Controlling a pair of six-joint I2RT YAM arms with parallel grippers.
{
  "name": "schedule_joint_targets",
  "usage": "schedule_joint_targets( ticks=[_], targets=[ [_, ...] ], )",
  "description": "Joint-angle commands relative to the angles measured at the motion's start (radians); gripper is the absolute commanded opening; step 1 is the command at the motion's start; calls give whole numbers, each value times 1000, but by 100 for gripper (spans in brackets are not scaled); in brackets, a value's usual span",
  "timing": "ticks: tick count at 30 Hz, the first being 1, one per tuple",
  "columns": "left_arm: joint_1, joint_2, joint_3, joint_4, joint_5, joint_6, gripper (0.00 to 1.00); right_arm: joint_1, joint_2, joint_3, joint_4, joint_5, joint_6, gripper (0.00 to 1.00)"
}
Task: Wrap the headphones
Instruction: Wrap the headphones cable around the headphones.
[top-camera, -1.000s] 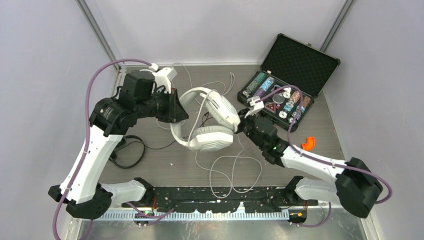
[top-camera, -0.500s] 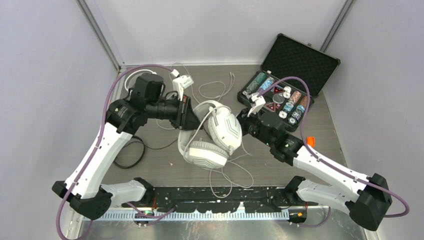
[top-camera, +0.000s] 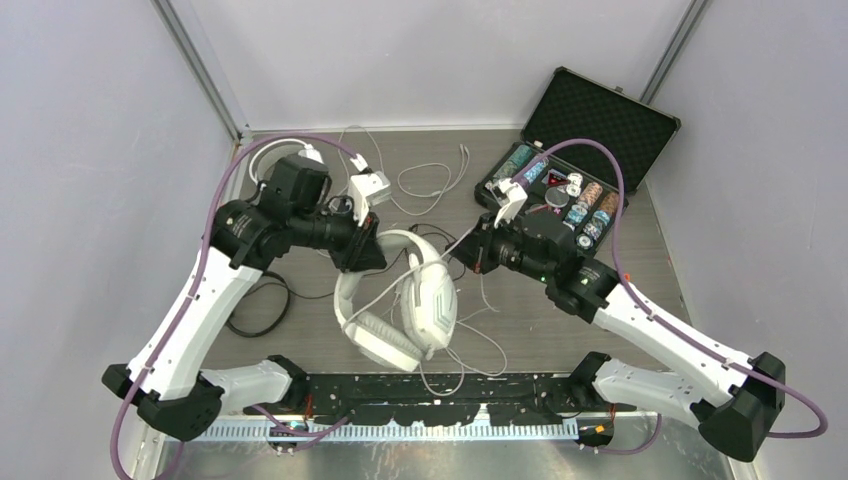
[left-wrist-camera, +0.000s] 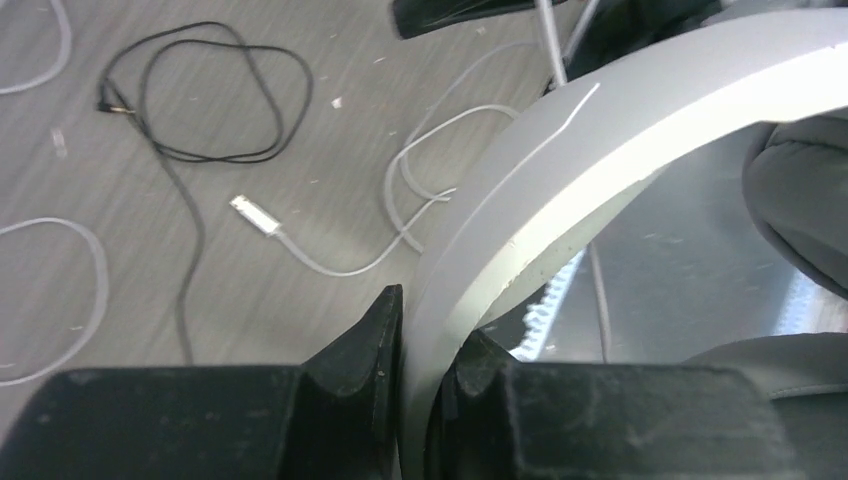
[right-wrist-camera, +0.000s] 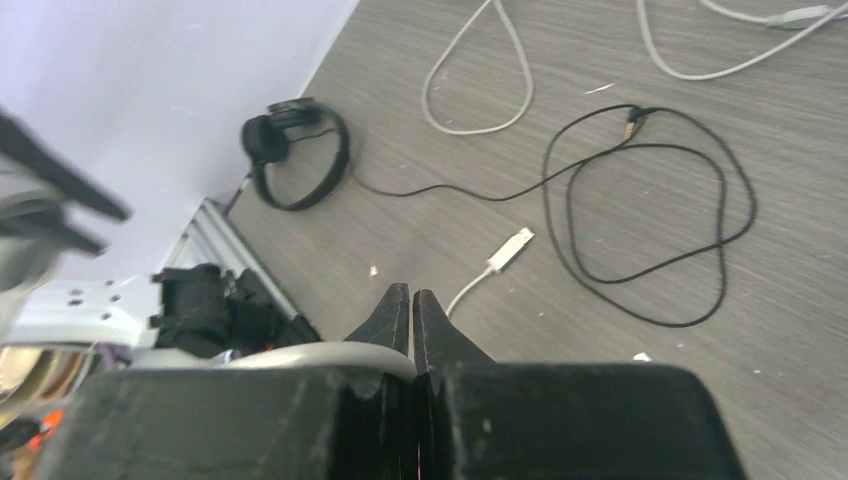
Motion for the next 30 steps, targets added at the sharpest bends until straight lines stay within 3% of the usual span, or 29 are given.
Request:
schedule_joint_targets(
  ticks=[1,5,12,30],
  targets=[
    [-22,-48,-20,-82,-66,311,0,-8,-32,73,-95,-134,76,0],
    [-31,-49,-80,-12,-133,352,0,-7,-12,112,-150,-257,117,0],
    [-40,-67,-138,104,-341,375,0,-8,-21,182,-287,-294,131,0],
    [-41,-62,-205,190,-660,392,0,-8,-24,212,-246,-345,245,0]
  ],
)
